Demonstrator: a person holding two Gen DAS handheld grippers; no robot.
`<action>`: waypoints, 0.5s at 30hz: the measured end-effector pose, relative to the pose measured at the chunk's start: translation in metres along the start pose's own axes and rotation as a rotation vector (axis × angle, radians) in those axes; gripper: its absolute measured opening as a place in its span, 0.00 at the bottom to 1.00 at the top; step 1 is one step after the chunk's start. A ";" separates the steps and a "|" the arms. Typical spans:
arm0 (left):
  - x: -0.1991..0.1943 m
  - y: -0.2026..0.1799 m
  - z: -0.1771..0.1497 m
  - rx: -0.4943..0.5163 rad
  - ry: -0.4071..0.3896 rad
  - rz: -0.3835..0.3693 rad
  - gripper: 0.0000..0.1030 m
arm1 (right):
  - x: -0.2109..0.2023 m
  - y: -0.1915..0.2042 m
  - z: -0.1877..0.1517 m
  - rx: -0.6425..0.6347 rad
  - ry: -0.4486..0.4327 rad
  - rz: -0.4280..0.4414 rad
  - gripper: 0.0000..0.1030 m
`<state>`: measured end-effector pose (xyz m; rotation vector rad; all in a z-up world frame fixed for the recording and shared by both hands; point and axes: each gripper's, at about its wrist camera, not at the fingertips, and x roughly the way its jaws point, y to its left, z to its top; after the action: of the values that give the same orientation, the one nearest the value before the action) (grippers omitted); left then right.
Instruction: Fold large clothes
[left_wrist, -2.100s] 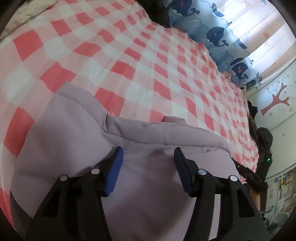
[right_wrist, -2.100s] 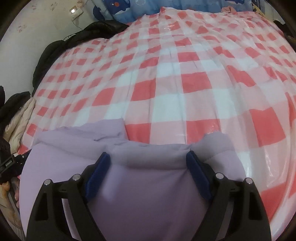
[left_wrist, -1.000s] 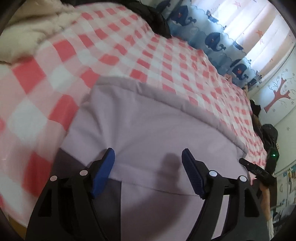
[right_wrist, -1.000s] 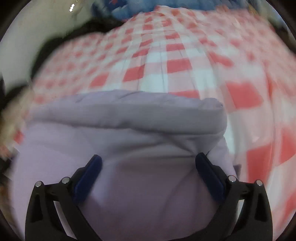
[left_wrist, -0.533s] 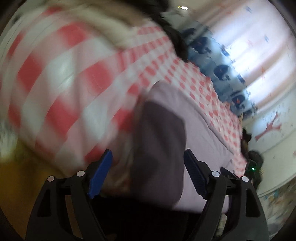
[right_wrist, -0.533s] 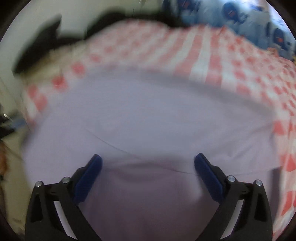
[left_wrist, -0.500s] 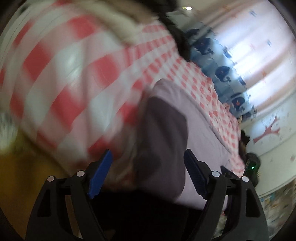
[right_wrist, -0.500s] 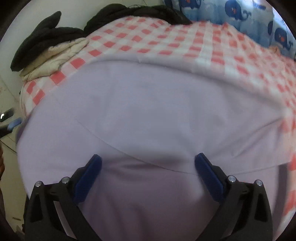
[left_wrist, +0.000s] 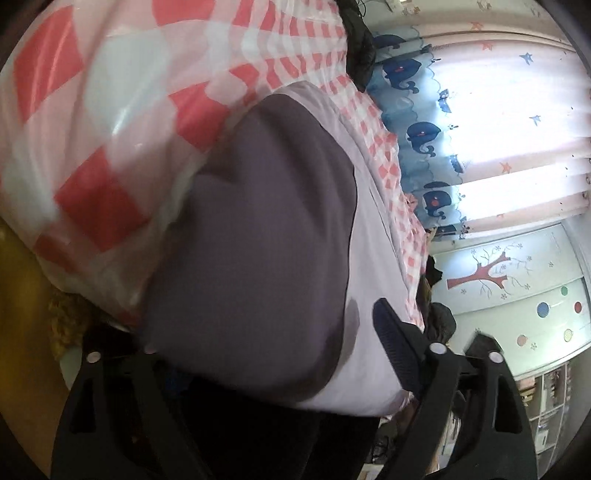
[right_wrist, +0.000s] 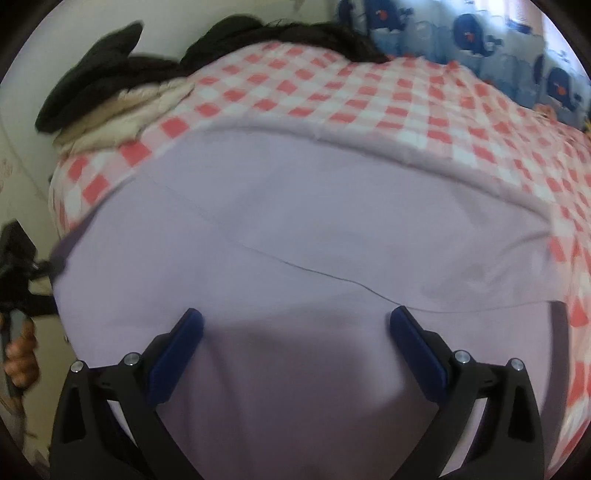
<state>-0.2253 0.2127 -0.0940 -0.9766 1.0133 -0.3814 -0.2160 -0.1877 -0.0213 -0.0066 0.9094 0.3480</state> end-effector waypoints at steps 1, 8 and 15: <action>0.005 -0.001 0.000 -0.006 -0.003 0.001 0.84 | -0.008 0.005 -0.003 -0.020 -0.021 0.006 0.94; 0.020 -0.006 -0.001 -0.013 -0.001 -0.011 0.84 | 0.024 0.008 -0.009 -0.041 0.073 -0.055 0.94; 0.022 -0.007 0.005 -0.033 -0.017 -0.024 0.84 | 0.001 0.016 -0.016 0.003 0.023 -0.026 0.94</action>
<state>-0.2085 0.1970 -0.0988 -1.0209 0.9956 -0.3771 -0.2323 -0.1743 -0.0298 -0.0201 0.9322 0.3226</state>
